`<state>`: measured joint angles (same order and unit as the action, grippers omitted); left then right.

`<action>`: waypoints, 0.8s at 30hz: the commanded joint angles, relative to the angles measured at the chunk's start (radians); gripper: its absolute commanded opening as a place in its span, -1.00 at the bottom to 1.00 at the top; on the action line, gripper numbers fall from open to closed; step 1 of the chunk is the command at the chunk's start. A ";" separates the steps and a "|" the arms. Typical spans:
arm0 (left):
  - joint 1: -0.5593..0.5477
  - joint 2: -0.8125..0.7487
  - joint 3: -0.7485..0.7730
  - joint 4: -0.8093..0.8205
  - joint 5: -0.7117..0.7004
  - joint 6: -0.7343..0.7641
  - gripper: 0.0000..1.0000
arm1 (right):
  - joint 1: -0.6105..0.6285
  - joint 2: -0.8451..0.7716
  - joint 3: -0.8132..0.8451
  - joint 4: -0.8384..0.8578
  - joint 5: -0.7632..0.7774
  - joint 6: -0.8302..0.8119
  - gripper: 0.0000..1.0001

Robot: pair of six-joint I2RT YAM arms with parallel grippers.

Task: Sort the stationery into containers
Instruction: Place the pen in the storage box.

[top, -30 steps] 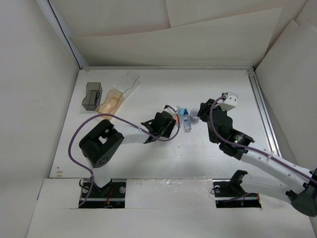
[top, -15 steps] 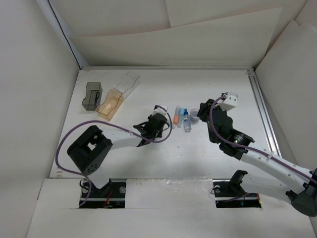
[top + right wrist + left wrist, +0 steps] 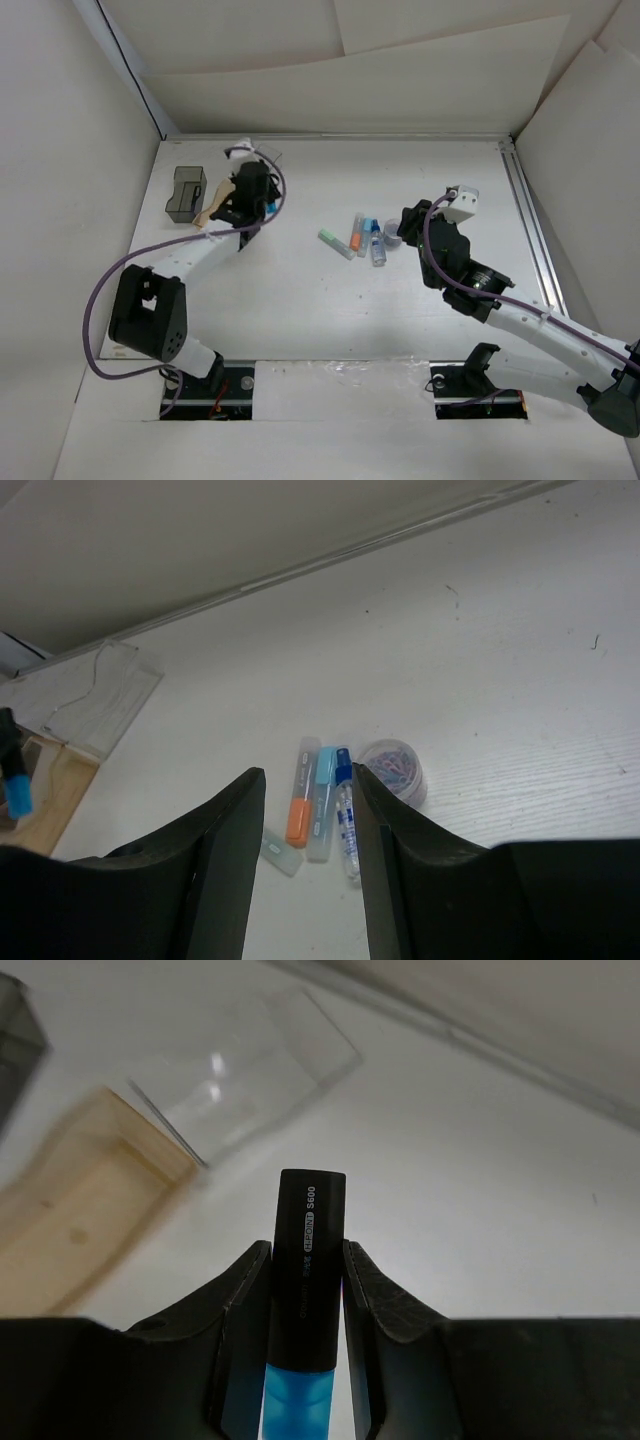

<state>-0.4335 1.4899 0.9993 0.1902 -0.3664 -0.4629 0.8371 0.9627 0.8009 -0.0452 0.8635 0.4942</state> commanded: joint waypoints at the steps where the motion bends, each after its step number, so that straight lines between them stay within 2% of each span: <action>1: 0.168 0.024 0.111 0.026 0.027 -0.005 -0.64 | -0.007 -0.010 0.001 0.013 -0.011 0.001 -0.07; 4: 0.301 0.119 0.218 -0.008 0.044 0.049 -0.64 | -0.007 -0.019 0.001 0.013 -0.020 0.001 -0.07; 8: 0.417 0.200 0.309 -0.046 0.058 0.156 -0.64 | -0.007 -0.019 0.001 0.013 -0.029 0.001 -0.07; 13: 0.446 0.298 0.380 -0.046 -0.009 0.329 -0.64 | -0.007 -0.010 0.001 0.013 -0.029 0.001 -0.07; 24: 0.490 0.394 0.435 -0.031 -0.054 0.467 -0.61 | -0.007 -0.001 0.011 0.013 -0.038 0.001 -0.07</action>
<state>0.0425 1.8866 1.3735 0.1326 -0.3801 -0.0715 0.8371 0.9634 0.8009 -0.0452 0.8295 0.4942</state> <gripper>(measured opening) 0.259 0.461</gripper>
